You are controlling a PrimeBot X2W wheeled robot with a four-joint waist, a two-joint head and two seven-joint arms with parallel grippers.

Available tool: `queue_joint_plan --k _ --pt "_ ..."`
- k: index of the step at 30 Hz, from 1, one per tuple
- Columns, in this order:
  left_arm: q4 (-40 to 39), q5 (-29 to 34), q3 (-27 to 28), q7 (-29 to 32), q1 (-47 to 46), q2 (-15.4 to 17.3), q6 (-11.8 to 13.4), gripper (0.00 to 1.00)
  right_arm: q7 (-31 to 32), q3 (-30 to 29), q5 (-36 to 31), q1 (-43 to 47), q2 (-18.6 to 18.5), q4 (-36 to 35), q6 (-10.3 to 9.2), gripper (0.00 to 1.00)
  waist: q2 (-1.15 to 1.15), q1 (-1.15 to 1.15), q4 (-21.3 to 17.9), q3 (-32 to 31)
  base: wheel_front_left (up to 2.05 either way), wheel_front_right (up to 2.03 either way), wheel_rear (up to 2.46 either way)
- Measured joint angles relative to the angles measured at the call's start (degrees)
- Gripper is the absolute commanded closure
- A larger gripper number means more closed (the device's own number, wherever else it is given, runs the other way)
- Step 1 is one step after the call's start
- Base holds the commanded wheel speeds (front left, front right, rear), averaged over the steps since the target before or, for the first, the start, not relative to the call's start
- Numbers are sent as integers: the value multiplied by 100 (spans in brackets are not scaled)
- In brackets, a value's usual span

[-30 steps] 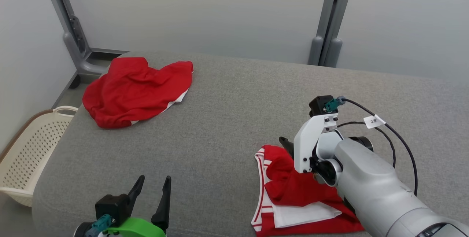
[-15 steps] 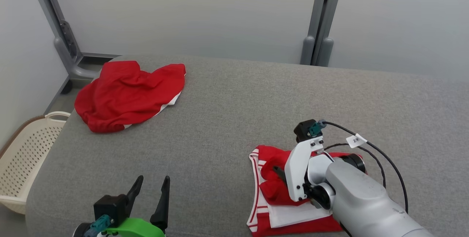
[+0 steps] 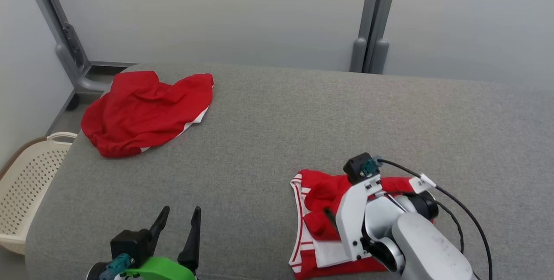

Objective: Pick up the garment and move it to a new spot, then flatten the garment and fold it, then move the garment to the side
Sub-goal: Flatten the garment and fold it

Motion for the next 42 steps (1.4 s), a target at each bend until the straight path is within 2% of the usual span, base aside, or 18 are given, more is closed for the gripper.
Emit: queue_joint_plan --k 6,9,13,20,29,42 --pt "9 -1 -8 -16 -51 -10 -2 0 623 -606 -572 1165 -2 -1722 0 0 0 0 14 84 0 0 0" --pt "23 -1 -16 -23 -79 -23 -12 0 769 -776 -666 1480 -2 -2232 0 0 0 0 22 119 0 0 0" --pt "53 -1 -27 -26 -128 -33 -21 0 786 -944 -726 1688 -1 -2566 0 0 0 0 40 150 0 0 0" --pt "132 -1 -56 -40 -190 -51 -71 0 681 -1072 -648 1724 -3 -2366 0 0 0 0 102 202 0 0 0" --pt "187 0 -118 -43 -244 -81 -114 0 290 -987 -524 1386 -3 -1711 0 0 0 0 236 263 0 0 0" --pt "270 10 -192 -75 -309 -168 -145 0 -66 -825 -692 1118 0 -826 0 0 0 0 476 330 0 0 0"
